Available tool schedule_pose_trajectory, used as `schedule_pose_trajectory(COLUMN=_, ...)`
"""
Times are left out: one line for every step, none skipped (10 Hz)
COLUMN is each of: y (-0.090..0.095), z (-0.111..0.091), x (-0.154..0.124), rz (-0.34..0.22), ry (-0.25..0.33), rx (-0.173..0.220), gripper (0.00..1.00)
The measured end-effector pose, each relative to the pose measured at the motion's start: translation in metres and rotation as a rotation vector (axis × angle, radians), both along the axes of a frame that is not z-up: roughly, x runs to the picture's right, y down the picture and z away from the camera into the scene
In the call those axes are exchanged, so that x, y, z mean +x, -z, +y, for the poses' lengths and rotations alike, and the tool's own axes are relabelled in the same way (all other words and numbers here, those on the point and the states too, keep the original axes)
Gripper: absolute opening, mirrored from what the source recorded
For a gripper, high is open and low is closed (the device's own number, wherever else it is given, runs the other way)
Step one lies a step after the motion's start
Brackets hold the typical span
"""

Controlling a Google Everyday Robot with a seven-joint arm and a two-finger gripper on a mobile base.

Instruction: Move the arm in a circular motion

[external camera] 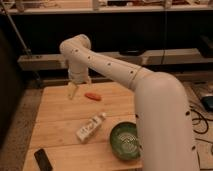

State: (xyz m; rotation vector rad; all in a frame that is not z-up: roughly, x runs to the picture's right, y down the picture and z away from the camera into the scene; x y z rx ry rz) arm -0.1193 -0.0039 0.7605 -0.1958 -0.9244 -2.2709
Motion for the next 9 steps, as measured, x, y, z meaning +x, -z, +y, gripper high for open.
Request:
schedule_pose_trajectory(y=-0.001, z=0.001, x=0.010, rz=0.003, ry=-0.015, rx=-0.008, gripper=0.80)
schedule_pose_trajectory(y=-0.002, z=0.000, x=0.020, rz=0.009, ry=-0.032, rx=-0.013, gripper=0.80)
schedule_pose_trajectory(y=-0.001, z=0.002, x=0.027, rz=0.008, ry=-0.042, rx=-0.018, gripper=0.80)
schedule_pose_trajectory(y=-0.001, z=0.003, x=0.035, rz=0.009, ry=-0.053, rx=-0.022, gripper=0.80)
schedule_pose_trajectory(y=0.000, z=0.004, x=0.047, rz=0.014, ry=-0.072, rx=-0.027, gripper=0.80)
schedule_pose_trajectory(y=0.001, z=0.006, x=0.058, rz=0.018, ry=-0.087, rx=-0.033, gripper=0.80)
schedule_pose_trajectory(y=0.002, z=0.007, x=0.066, rz=0.021, ry=-0.102, rx=-0.037, gripper=0.80)
schedule_pose_trajectory(y=0.003, z=0.010, x=0.074, rz=0.025, ry=-0.119, rx=-0.044, gripper=0.80)
schedule_pose_trajectory(y=0.004, z=0.013, x=0.084, rz=0.027, ry=-0.139, rx=-0.051, gripper=0.80)
